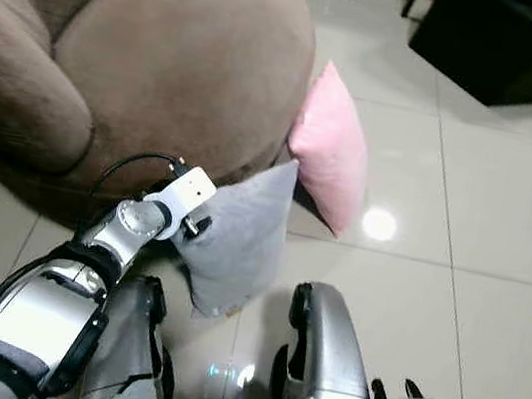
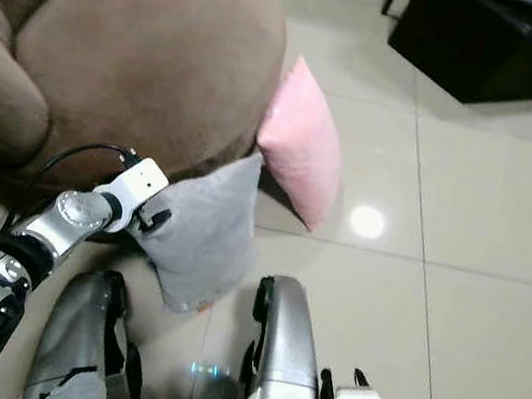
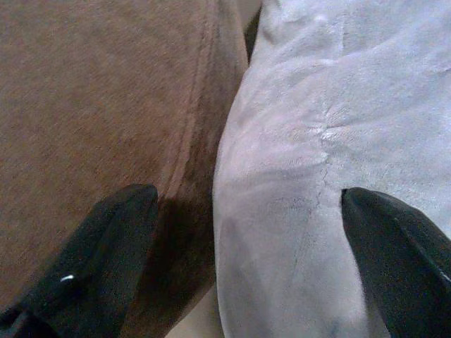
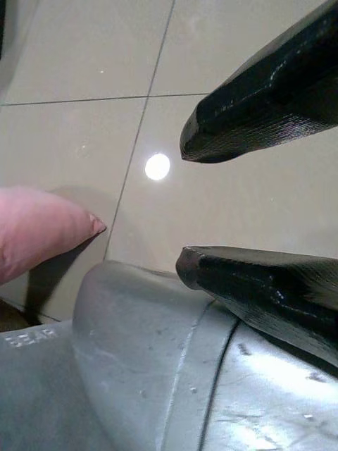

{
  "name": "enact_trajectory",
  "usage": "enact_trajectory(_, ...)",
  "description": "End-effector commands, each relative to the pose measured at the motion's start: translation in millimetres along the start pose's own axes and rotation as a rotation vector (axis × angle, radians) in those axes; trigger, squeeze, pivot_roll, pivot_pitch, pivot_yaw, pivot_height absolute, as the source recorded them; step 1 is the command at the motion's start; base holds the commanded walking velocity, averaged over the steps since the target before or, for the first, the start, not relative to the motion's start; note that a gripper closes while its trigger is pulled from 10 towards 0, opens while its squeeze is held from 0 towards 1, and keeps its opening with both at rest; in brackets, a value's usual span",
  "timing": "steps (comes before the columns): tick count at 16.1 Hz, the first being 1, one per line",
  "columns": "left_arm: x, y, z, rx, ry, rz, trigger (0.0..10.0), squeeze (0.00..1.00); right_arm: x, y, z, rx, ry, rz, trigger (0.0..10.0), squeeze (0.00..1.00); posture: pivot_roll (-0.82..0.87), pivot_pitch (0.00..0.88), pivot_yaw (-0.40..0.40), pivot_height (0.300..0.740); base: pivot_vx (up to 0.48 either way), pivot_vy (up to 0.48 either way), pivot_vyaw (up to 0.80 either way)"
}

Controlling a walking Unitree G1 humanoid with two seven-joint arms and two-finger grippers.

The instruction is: Move the pillow to the sofa from floor

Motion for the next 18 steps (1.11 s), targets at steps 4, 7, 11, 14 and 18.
enact_trajectory(4, 2.0, -12, 0.3, -0.075, 0.001, 0.014, 10.0, 0.00, 4.8, -14, 18.8, -0.084, 0.000, 0.012, 10.0, 0.00, -0.26, 0.313, -0.056, 0.534, 0.000, 0.000, 0.00)
enact_trajectory(7, 0.4, -15, 1.0, -0.084, 0.015, 0.026, 10.0, 0.00, 4.4, -16, 24.6, -0.102, 0.001, 0.014, 10.0, 0.00, -0.27, 0.316, -0.060, 0.534, 0.000, 0.000, 0.00)
enact_trajectory(11, -16.2, -7, 3.7, -0.038, 0.062, 0.042, 10.0, 0.00, 1.9, -17, 23.6, -0.113, 0.007, 0.008, 10.0, 0.00, -0.25, 0.314, -0.050, 0.534, 0.000, 0.000, 0.00)
enact_trajectory(14, -9.1, -12, 2.7, -0.060, 0.047, 0.048, 10.0, 0.00, -0.8, -17, 23.0, -0.114, 0.021, 0.010, 10.0, 0.00, -0.25, 0.321, -0.060, 0.534, 0.000, 0.000, 0.00)
enact_trajectory(18, 17.5, -22, 0.2, -0.121, -0.076, 0.050, 10.0, 0.00, 1.1, -21, 28.3, -0.137, 0.023, 0.017, 10.0, 0.00, -0.25, 0.326, -0.065, 0.534, 0.000, 0.000, 0.00)
Point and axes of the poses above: a point about 5 cm out from each wrist's last joint towards the gripper, its own z axis pointing back from the gripper into the wrist, its own y axis along the axis of the wrist's last joint, x = y × z, the point moved 4 cm from there along -z, pointing out of the wrist towards the gripper, and after that the axes turned 2 degrees about -z, right-handed, at the moved point
